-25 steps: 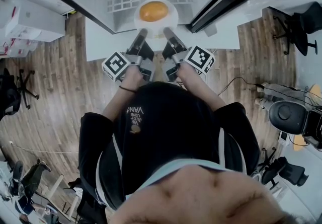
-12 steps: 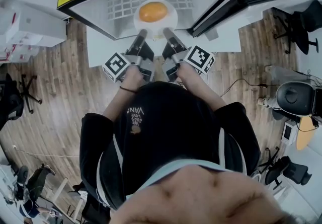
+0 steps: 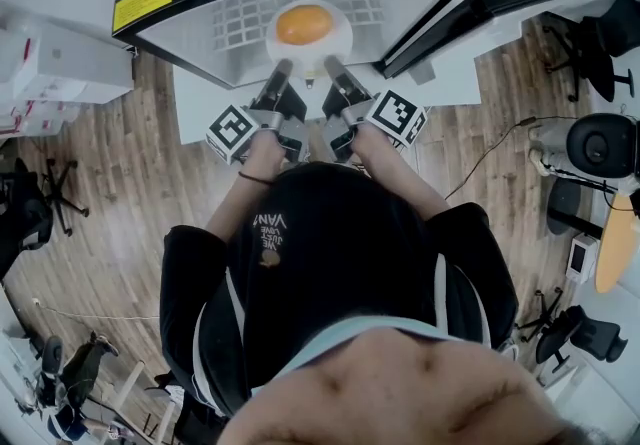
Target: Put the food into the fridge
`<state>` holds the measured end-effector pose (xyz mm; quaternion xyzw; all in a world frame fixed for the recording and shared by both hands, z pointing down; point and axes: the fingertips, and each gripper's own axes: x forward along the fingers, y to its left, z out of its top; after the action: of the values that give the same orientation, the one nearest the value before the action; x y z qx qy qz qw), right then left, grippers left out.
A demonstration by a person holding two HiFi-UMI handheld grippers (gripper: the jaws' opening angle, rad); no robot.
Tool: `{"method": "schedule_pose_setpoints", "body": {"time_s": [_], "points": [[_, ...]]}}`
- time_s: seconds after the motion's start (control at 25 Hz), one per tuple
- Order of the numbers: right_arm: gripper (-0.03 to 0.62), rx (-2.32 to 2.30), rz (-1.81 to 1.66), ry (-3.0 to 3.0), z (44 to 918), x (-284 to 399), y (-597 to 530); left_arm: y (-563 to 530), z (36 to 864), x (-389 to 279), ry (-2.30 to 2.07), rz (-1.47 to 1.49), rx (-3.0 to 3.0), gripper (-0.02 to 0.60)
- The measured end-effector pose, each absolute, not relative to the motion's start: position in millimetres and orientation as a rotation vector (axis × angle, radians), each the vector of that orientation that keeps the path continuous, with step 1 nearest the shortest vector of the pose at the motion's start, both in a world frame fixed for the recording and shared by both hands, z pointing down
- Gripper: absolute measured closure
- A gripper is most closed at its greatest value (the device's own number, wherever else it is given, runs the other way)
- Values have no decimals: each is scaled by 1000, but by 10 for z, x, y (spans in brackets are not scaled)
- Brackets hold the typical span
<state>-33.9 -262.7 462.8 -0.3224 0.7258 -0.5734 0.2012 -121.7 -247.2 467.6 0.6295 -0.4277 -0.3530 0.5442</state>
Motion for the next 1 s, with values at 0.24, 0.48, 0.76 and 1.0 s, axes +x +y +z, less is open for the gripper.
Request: {"method": "schedule_pose_setpoints", "body": {"time_s": [0.24, 0.48, 0.76, 1.0], "points": [[574, -914, -1597, 2016, 4629, -359, -2688, -2549, 4678, -1245, -1006, -833, 1503, 554], [574, -923, -1590, 2007, 4617, -373, -2745, -2610, 4673, -1266, -1001, -835, 1502, 554], [574, -947, -1584, 2010, 4623, -407, -2789, -2662, 4679, -1303, -980, -845, 1497, 554], [568, -960, -1586, 2003, 4653, -423, -2842, -2717, 4692, -1310, -958, -854, 1490, 554]]}}
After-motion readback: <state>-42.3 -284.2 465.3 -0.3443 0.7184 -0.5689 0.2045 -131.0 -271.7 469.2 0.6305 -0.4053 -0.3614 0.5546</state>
